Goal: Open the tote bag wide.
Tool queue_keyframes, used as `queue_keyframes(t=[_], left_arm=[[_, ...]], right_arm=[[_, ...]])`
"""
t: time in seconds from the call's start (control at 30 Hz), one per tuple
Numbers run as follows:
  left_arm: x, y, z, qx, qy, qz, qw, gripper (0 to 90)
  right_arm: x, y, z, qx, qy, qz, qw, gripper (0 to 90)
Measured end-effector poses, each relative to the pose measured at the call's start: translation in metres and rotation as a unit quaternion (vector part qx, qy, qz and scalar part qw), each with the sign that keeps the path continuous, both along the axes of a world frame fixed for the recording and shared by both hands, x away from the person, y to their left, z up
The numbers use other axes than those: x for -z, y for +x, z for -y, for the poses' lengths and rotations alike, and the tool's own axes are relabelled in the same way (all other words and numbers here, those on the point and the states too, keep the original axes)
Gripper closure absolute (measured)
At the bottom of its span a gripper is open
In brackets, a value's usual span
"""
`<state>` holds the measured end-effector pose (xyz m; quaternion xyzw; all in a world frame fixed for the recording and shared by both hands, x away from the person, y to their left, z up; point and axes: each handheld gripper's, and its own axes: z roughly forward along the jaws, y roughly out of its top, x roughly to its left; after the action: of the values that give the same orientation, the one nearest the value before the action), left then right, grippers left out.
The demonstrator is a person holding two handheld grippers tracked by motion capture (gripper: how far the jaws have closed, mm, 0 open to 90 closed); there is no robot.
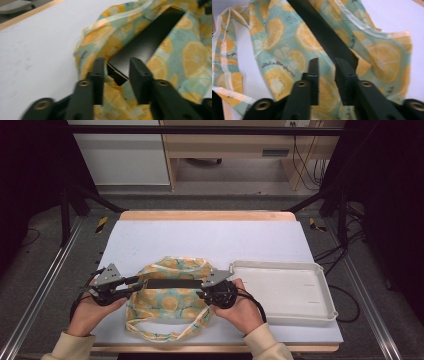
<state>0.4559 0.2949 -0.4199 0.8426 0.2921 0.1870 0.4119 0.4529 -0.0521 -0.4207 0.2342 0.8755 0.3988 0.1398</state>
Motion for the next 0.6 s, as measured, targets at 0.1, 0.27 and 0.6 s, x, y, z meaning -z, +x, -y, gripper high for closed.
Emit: queue_keyframes(t=[0.1, 0.27, 0.6], left_arm=[[0.008, -0.002, 0.003, 0.008, 0.005, -0.001, 1.0000, 52.7], [0.019, -0.003, 0.004, 0.013, 0.018, -0.012, 0.9997, 40.8], [0.032, -0.004, 0.007, 0.024, 0.045, -0.033, 0.9982, 42.2]], right_arm=[[0.001, 0.004, 0.002, 0.002, -0.010, 0.004, 0.9999, 61.3], [0.008, 0.006, 0.000, 0.011, -0.029, 0.007, 0.9995, 51.8], [0.016, 0.008, -0.001, 0.014, -0.050, -0.001, 0.9986, 57.6]])
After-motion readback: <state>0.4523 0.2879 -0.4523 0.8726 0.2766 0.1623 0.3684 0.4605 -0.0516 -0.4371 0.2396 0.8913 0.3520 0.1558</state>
